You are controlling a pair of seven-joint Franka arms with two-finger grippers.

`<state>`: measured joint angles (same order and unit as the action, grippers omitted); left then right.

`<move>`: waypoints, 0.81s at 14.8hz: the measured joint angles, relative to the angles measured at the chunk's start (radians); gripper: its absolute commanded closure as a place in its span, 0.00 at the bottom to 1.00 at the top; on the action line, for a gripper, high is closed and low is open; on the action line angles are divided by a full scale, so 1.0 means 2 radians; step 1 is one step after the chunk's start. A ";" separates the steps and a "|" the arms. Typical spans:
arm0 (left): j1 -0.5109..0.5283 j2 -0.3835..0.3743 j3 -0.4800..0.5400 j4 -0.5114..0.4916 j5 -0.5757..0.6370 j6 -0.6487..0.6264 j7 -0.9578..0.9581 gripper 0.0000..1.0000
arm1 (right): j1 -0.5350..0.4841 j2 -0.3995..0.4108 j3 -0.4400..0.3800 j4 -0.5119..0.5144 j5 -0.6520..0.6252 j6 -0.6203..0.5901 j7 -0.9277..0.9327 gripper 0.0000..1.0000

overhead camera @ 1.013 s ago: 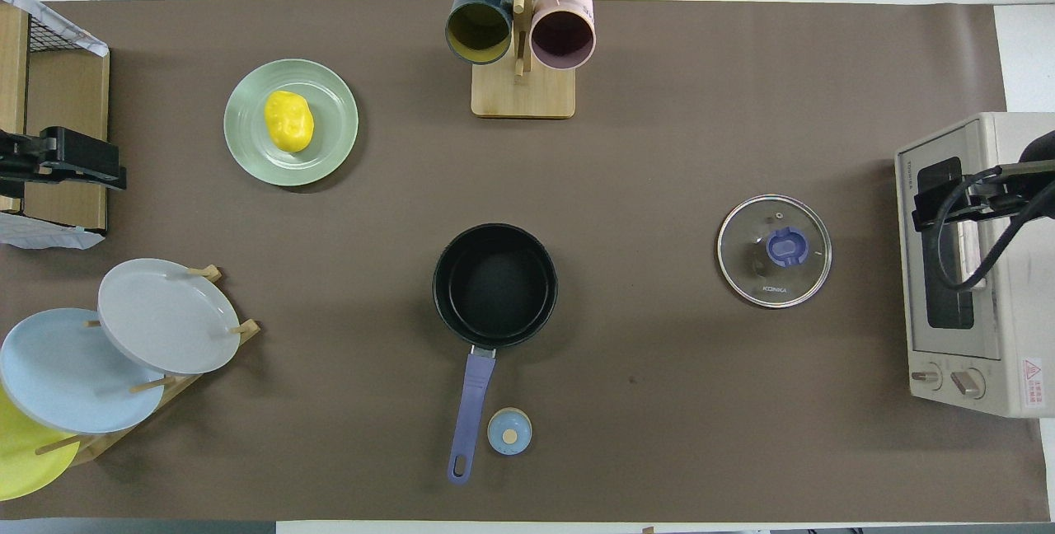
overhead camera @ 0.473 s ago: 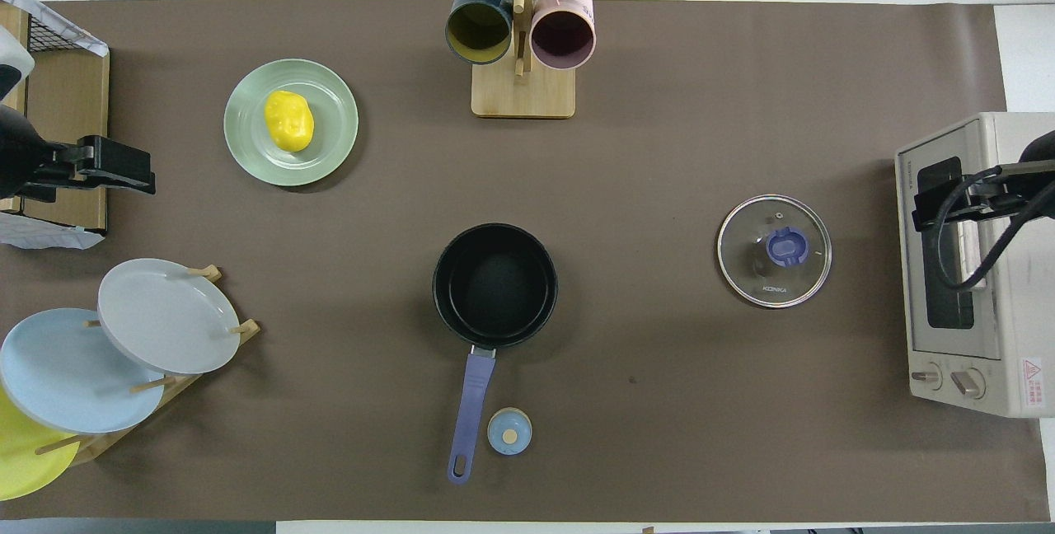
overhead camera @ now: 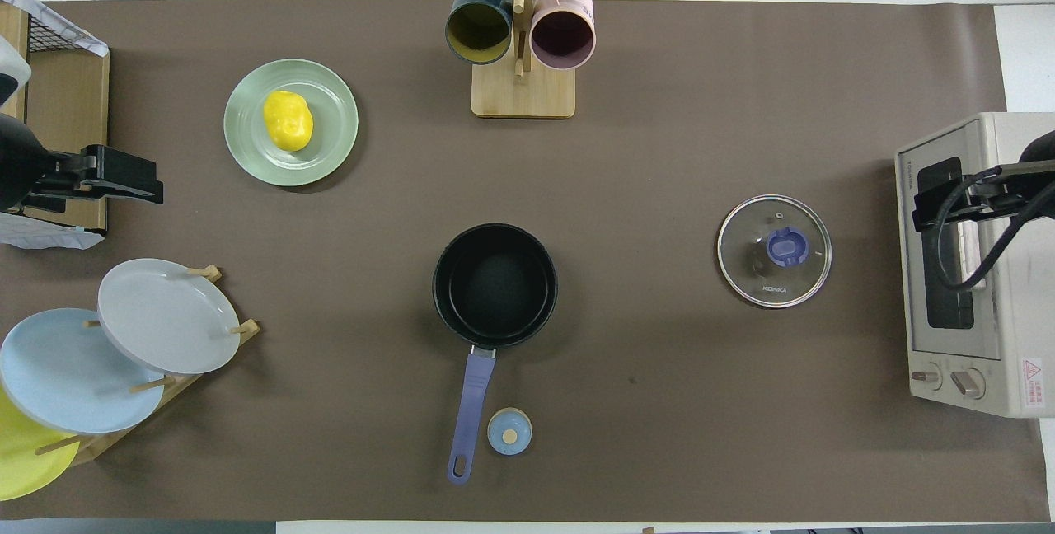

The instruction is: Transfer potato from pot to plate

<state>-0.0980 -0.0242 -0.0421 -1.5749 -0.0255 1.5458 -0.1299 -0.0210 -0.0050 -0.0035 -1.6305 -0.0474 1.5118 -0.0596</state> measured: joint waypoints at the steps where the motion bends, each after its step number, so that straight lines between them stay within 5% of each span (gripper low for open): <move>1: -0.001 0.000 0.000 -0.002 0.000 0.000 0.000 0.00 | 0.000 0.000 0.000 0.000 0.000 0.000 0.000 0.00; 12: -0.007 0.000 -0.001 -0.006 0.004 -0.009 0.000 0.00 | 0.000 0.000 0.000 0.000 0.000 0.000 0.000 0.00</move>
<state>-0.1115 -0.0244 -0.0442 -1.5875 -0.0182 1.5279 -0.1300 -0.0210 -0.0050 -0.0035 -1.6306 -0.0474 1.5118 -0.0596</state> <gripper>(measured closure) 0.000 0.000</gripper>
